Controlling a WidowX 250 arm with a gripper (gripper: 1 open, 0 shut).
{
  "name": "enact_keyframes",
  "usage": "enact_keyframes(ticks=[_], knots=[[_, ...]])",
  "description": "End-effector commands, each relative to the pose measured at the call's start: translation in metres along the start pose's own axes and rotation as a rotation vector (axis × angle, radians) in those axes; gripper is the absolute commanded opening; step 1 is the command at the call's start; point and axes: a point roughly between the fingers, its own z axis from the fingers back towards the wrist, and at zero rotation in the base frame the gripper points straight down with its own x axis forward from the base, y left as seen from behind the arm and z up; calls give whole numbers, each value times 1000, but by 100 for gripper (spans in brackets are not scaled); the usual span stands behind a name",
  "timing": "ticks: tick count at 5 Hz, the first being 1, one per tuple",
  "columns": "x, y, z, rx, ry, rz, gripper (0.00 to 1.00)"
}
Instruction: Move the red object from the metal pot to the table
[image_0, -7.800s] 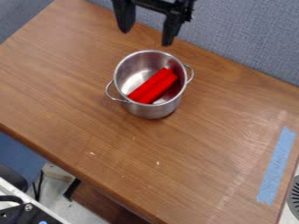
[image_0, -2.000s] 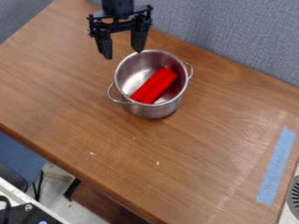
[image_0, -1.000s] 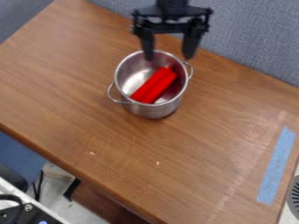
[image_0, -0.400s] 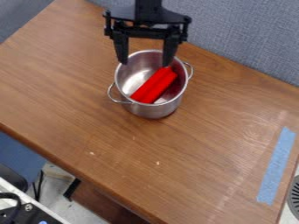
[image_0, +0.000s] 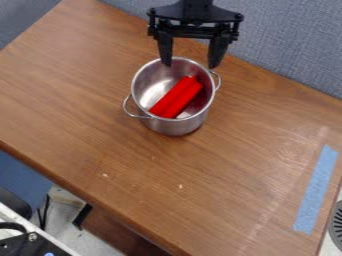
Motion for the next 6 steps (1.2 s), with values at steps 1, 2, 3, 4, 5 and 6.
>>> enact_keyframes(ticks=[1,2,3,4,5,6], knots=[[15,-20,13,-18,-57,60,100],[16,15,-1,5,-74,-69,100],[14,49,-19,16,-73,-173,100],[13,56,-5,-9,-72,-34,100],[11,61,7,-27,-62,111,100],[43,72,31,-27,-54,103,100]])
